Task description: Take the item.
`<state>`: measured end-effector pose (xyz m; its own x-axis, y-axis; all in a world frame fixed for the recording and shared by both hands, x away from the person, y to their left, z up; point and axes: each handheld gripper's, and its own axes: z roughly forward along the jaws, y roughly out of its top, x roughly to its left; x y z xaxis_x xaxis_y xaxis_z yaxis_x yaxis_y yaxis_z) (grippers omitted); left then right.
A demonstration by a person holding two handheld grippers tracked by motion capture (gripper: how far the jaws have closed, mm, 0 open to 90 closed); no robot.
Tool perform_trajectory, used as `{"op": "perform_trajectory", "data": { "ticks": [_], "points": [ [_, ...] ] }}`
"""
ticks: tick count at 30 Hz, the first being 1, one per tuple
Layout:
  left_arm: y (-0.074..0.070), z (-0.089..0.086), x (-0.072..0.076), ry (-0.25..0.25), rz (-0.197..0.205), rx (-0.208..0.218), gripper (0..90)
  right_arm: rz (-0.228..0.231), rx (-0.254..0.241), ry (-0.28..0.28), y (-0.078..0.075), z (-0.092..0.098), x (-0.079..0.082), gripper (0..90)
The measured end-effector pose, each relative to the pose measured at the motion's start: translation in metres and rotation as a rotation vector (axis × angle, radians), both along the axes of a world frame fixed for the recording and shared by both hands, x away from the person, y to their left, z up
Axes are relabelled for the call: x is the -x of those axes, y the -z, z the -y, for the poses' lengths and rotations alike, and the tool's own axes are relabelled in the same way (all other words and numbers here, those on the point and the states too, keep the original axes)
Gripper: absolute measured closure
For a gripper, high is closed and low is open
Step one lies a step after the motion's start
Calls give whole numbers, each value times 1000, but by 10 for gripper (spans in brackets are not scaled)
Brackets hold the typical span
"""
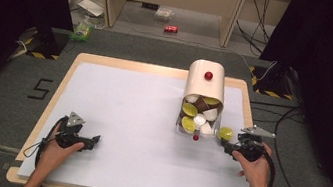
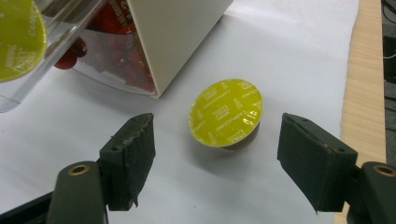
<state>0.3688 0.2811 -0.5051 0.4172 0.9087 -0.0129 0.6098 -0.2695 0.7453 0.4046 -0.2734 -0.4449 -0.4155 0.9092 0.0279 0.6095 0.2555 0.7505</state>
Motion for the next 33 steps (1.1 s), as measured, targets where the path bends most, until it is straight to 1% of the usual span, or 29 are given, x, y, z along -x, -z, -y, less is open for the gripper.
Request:
{"op": "perform_trajectory", "data": {
  "ticks": [7,15,25,33],
  "points": [
    [0,0,0,0,0,0,66,-3,4,-7,2,-4,3,268],
    [0,0,0,0,0,0,66,-15,10,-10,5,-9,11,201],
    [0,0,0,0,0,0,66,-27,13,-23,8,-14,21,191],
    [0,0,0,-1,0,-1,66,-43,27,-40,17,-14,31,192]
  ]
}}
